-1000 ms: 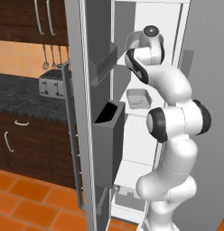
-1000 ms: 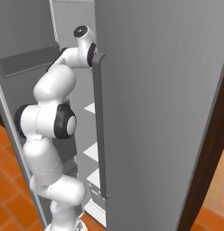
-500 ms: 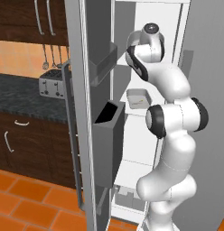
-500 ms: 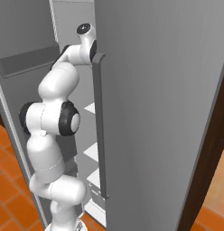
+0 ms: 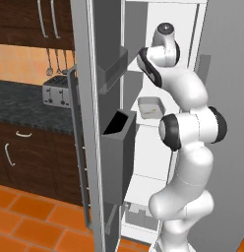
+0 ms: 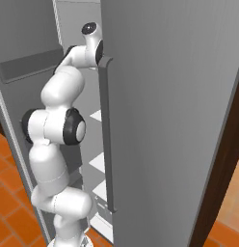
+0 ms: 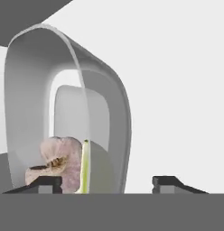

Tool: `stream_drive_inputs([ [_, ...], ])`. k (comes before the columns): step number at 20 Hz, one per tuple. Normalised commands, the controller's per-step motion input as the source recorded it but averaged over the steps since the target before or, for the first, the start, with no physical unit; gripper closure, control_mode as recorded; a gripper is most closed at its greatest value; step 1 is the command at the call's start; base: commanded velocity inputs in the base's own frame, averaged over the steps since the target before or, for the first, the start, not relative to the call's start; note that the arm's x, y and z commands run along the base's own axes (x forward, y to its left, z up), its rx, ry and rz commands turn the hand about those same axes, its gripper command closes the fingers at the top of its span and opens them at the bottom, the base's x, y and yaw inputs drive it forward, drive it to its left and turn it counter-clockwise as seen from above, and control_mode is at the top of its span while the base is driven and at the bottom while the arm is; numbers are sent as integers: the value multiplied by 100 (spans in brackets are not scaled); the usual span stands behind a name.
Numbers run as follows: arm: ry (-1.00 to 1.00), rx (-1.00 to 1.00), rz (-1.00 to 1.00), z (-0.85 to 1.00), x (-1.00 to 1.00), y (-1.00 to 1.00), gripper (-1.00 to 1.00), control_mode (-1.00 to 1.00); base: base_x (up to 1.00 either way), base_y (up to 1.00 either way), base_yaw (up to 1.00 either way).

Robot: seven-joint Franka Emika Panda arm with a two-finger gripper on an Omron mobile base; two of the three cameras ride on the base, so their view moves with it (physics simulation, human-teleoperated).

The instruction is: Take the meat container that has the shrimp and place it on the second highest rack of the freezer. Then take the vegetable container that has the lemon wedge and garlic and place it on the highest rack of the freezer.

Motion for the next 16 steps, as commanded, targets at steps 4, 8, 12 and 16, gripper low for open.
stream_drive_inputs([
  [4,-36,-3,0,4,-97,3,-100,-100,0,0,0],
  [8,-45,-5,0,-1,-100,25,-100,-100,0,0,0],
  [12,-24,0,0,26,-100,22,-100,-100,0,0,0],
  [16,7,8,0,16,-100,9,-100,-100,0,0,0],
])
